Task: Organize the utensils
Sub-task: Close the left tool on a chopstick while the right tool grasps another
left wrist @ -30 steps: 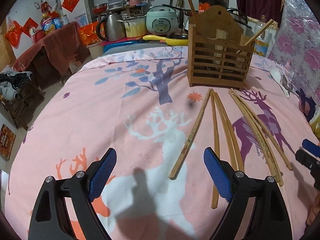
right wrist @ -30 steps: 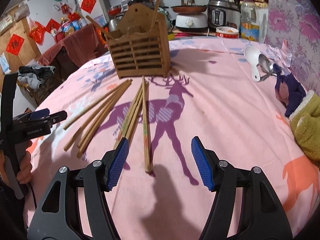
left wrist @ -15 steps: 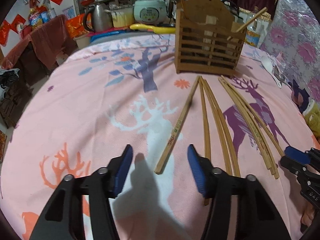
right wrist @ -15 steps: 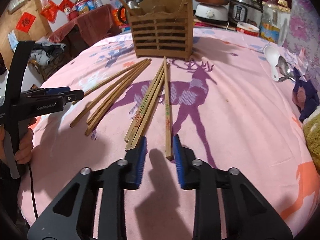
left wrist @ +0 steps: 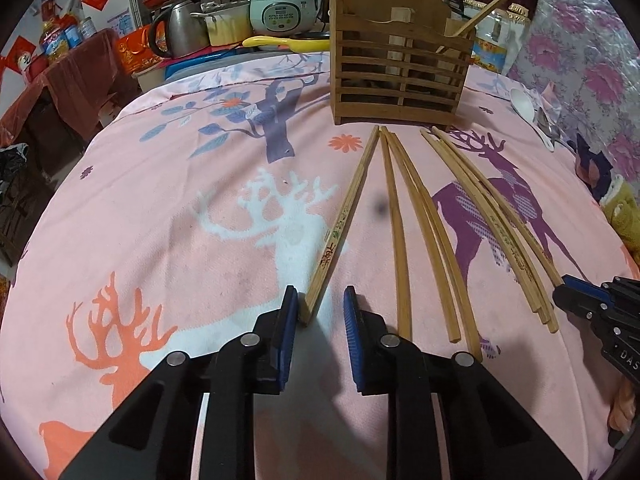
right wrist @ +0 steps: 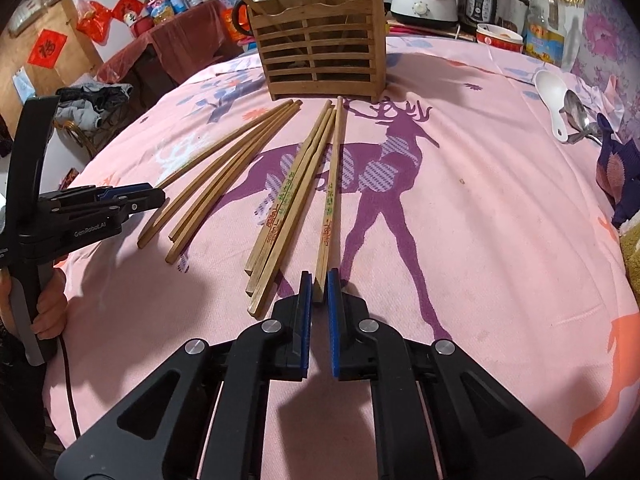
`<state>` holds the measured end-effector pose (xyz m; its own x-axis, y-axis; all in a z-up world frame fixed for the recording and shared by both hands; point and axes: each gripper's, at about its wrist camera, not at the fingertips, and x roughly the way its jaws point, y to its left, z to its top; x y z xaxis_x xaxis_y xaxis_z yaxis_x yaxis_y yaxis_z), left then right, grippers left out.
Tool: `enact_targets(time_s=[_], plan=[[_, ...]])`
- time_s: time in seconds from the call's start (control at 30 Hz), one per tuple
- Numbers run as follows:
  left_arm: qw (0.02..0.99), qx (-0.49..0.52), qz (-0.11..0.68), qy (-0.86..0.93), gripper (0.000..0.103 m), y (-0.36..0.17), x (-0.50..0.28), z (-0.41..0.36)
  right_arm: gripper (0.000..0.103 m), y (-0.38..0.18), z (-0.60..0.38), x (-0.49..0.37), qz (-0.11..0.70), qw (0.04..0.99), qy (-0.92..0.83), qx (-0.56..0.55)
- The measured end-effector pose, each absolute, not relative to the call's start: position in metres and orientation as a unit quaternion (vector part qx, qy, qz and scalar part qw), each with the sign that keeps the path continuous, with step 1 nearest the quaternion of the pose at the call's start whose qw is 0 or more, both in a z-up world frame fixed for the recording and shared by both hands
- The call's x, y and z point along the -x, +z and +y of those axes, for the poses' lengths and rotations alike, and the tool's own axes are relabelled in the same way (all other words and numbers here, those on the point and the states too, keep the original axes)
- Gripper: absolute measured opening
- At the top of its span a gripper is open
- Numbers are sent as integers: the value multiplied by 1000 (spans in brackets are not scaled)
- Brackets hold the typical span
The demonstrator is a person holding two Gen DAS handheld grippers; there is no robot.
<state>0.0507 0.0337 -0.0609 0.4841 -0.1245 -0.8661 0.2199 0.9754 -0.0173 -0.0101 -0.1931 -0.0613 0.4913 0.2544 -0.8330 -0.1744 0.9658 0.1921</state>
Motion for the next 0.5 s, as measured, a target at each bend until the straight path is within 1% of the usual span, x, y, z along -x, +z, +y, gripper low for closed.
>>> enact_targets(time_s=[0.07,0.13,0.27,0.5], plan=[[861,-52,496,-99,23,-61,-50,32,9,-61,-193,10,488,863,124,-39],[862,-49,495,-102,9,-60,-50,33,7,-61,-193,10,485,865,126,-38],[869,-49,482,-102,6,-54,-48,32,6,-55,-194,14,470,873,124,-37],[886,-35,453,-92,6,-40,-45,38,6,-45,-197,17,441,889,115,-41]])
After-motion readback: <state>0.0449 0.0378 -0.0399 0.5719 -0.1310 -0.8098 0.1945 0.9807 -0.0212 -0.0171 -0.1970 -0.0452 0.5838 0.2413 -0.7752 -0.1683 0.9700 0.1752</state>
